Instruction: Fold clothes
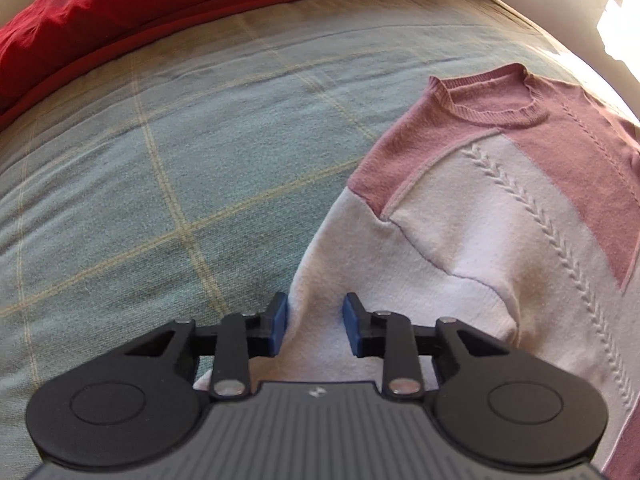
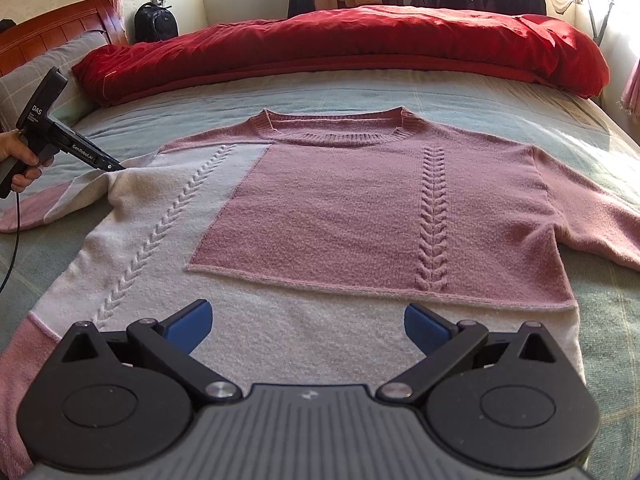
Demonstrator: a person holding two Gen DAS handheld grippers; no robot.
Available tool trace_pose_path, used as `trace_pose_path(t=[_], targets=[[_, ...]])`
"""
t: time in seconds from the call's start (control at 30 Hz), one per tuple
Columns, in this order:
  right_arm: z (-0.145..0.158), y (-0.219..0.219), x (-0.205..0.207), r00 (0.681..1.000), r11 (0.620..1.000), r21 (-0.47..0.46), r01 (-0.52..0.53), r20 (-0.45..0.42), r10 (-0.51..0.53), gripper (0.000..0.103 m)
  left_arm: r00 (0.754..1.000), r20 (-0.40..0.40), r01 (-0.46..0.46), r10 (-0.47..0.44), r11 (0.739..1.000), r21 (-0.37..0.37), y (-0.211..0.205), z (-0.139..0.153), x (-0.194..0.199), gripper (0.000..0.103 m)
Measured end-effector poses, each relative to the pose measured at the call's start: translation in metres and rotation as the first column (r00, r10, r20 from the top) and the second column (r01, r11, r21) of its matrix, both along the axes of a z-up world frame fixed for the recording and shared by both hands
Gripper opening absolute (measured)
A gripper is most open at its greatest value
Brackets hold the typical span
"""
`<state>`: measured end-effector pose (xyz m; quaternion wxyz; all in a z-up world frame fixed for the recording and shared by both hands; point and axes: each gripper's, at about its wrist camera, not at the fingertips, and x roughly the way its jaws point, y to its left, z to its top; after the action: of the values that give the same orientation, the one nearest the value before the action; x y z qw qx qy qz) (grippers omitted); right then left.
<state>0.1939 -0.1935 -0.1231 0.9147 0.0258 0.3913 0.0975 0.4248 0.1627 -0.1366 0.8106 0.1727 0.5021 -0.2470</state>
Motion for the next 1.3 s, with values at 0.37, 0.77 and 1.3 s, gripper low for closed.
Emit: trace_pose_path(t=[0.37,0.77,1.3], targets=[[-0.002,0.004,-0.004,1.000,1.000,0.015,0.011,0.002,-0.011,0.103,0.982,0.186,-0.058,0.013,0.970,0.237,-0.026,0.002,-0.003,0.002],[0.004,0.020,-0.013,0.998,0.998,0.019,-0.056,-0.001,0.056,0.103,0.957,0.286,-0.118,0.044,0.962,0.246,-0.019,0.019,-0.025,0.012],[0.016,0.037,-0.031,0.997,0.997,0.001,-0.075,0.014,0.075,0.103,0.913,0.347,0.051,-0.216,0.903,0.427,-0.042,-0.014,-0.151,0.051]])
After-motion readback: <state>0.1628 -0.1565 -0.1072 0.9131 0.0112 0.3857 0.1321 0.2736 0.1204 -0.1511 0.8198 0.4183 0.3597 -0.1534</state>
